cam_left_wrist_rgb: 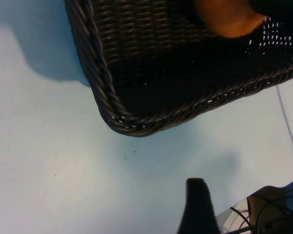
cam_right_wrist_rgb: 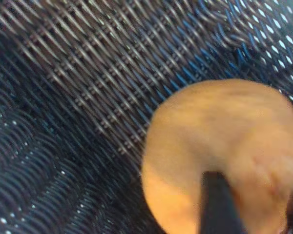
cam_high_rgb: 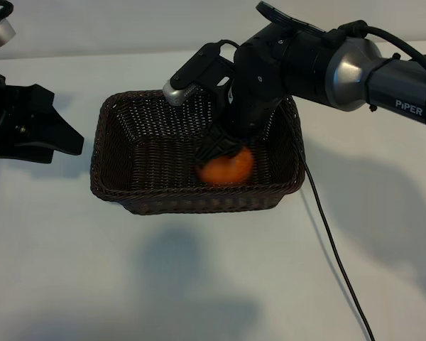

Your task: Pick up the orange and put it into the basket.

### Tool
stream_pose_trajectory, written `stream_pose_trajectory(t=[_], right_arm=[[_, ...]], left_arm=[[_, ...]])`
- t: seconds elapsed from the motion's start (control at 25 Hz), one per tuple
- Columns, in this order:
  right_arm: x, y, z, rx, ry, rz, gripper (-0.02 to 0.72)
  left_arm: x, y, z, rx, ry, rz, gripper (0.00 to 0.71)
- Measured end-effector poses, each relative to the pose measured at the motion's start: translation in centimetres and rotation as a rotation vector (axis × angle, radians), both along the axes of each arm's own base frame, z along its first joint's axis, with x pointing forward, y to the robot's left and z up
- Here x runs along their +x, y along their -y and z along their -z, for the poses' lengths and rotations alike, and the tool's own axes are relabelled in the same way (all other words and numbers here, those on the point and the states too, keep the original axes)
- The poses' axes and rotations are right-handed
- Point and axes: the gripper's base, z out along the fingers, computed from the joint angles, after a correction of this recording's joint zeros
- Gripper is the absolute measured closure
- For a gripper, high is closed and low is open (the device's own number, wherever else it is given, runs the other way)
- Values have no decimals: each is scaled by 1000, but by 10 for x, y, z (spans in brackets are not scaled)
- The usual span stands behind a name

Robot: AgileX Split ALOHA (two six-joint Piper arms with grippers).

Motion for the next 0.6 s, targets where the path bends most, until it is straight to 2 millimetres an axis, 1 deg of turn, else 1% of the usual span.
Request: stream_pose_trajectory(t=[0.08, 0.2, 0.28, 0.4, 0.6], right_arm=[[0, 0, 0, 1, 1, 1, 192], [0, 0, -1, 2, 2, 1, 158], [-1, 1, -5, 6, 8, 1, 154], [-3, 2, -17, 17, 25, 2, 159], [-12, 8, -43, 32, 48, 3, 208]], left_arm=[[0, 0, 0, 0, 0, 0, 168], [0, 0, 0, 0, 0, 0, 168], [0, 0, 0, 0, 0, 0, 168], [0, 0, 0, 0, 0, 0, 168], [0, 0, 0, 0, 0, 0, 168]])
